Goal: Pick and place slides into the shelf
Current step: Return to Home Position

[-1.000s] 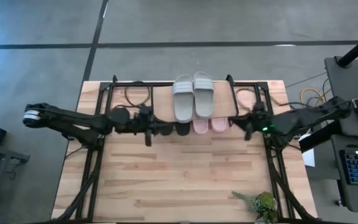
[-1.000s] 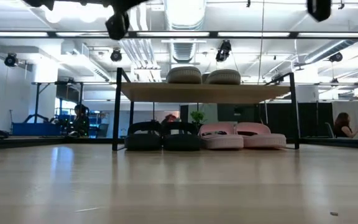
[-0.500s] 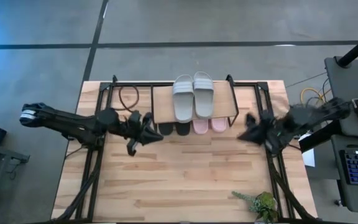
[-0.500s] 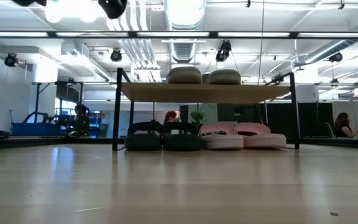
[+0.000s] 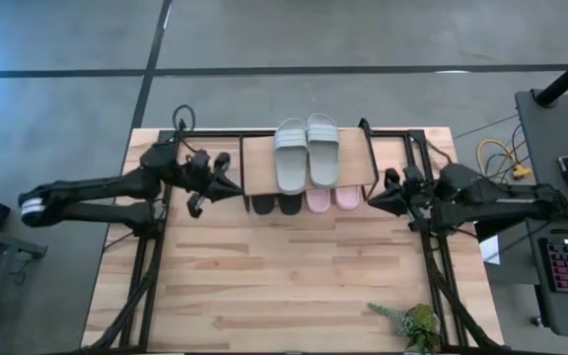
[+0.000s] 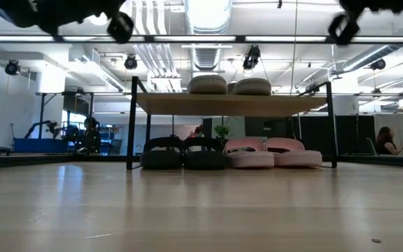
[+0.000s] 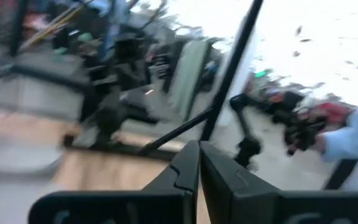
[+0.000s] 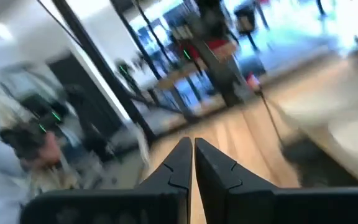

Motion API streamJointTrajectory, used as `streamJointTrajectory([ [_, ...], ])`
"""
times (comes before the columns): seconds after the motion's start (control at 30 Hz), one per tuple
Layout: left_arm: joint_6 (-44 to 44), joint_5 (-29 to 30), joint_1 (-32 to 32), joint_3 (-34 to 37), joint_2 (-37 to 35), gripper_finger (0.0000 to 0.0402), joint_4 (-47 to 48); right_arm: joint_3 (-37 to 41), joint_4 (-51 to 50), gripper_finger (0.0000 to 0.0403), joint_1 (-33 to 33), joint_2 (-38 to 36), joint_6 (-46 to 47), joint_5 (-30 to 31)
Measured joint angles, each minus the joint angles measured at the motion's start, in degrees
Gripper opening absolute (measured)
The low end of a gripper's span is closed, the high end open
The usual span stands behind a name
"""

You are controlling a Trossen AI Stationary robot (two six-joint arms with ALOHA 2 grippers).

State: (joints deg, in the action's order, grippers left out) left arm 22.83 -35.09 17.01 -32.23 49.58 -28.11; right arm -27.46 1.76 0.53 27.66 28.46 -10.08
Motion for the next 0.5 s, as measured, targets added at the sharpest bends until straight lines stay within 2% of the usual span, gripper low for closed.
streamJointTrajectory([
  [0.1, -3.42, 2.36, 1.30, 1.85, -5.14, 0.0000, 8.33, 1.72, -5.02, 0.0013, 0.90, -2.26, -0.32, -0.68],
  [0.23, -2.41, 7.17, 0.26, 7.03, -9.73, 0.0000, 7.86, 5.99, -0.63, 0.0013, 0.91, -2.97, -1.56, -0.55],
  [0.3, -1.73, 9.92, -0.91, 11.13, -10.96, 0.0000, 3.27, 9.44, 4.14, 0.0013, 1.00, -2.95, -1.57, -0.25],
  [0.43, 0.38, 11.46, -2.77, 20.22, -12.03, 0.0000, -10.35, 17.29, 20.04, 0.0013, 0.99, -2.90, -1.29, -0.38],
  [0.5, 0.86, 11.82, -2.82, 23.48, -12.71, 0.0000, -13.83, 20.52, 25.18, 0.0013, 0.99, -3.27, -0.63, -0.38],
])
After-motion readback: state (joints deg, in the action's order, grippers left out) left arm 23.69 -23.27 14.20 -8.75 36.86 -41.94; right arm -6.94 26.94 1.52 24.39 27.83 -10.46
